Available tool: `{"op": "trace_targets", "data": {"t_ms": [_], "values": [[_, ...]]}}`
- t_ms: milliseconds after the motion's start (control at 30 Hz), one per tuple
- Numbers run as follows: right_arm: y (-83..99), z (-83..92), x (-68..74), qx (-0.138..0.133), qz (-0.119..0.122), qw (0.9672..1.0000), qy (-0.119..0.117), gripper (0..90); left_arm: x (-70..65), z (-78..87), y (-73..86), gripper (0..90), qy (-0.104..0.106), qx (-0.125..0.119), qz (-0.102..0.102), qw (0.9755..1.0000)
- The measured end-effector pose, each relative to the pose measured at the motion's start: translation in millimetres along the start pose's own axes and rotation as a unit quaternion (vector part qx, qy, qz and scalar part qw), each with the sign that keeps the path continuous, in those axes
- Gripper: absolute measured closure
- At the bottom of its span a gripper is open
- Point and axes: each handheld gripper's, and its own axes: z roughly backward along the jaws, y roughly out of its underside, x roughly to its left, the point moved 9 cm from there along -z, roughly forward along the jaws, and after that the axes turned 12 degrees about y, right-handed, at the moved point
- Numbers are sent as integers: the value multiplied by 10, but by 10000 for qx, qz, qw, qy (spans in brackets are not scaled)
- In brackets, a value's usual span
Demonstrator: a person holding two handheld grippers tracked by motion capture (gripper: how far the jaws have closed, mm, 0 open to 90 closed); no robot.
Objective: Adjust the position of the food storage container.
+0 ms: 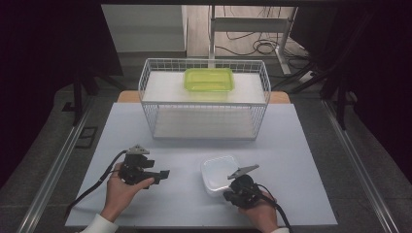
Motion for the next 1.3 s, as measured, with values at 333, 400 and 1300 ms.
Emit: {"op": "trace_targets", "data": {"t_ms": [333, 400, 1300], "values": [[-103, -132, 99, -51, 4, 10000, 17, 887, 0, -6, 16, 242, -6, 18, -17, 10000], [-116, 1, 120, -181, 56, 9998, -47, 887, -2, 7, 13, 242, -1, 6, -17, 10000], [-130, 20, -922, -254, -728, 9959, 482, 887, -15, -46, 4, 232, -74, -215, 169, 9996]]}}
